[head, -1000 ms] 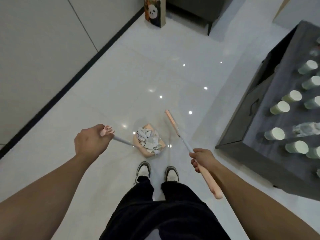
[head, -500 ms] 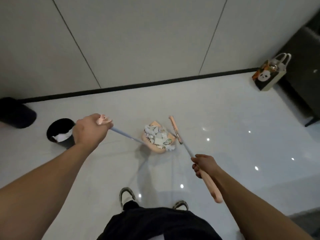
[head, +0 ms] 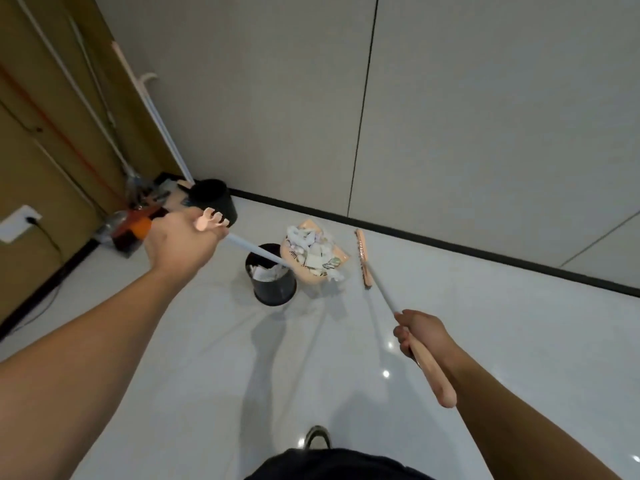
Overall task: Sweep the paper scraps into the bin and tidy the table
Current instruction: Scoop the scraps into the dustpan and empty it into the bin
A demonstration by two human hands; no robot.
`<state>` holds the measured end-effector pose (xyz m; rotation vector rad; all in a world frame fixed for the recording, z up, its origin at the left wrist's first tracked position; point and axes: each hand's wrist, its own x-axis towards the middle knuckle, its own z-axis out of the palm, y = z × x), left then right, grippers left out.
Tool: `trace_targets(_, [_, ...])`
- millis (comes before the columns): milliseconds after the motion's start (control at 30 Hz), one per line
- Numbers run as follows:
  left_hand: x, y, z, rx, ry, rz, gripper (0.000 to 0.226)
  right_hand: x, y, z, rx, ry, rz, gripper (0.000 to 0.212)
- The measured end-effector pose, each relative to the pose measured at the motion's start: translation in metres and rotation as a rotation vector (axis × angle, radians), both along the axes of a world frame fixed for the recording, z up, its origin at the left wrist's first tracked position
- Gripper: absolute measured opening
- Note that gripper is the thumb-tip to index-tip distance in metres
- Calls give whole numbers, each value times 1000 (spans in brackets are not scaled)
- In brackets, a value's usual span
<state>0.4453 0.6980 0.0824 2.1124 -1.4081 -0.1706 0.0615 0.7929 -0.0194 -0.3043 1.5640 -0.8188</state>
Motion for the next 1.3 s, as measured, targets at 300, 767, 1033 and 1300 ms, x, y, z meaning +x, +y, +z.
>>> trace_targets(300, [79, -3, -1, -45, -134, 158, 33, 77, -71, 15, 1, -20, 185, 19])
trace_targets(767, [66, -24, -55, -46, -546, -138, 14, 87, -181, 4, 55, -32, 373, 20])
trace_targets(1033, [61, -39, -41, -56, -623, -268, 15, 86, -215, -11, 52, 15, 466, 16])
trace_targets(1300, [55, -40, -34, -25, -669, -387, 5, 95, -228, -9, -92, 217, 684, 12])
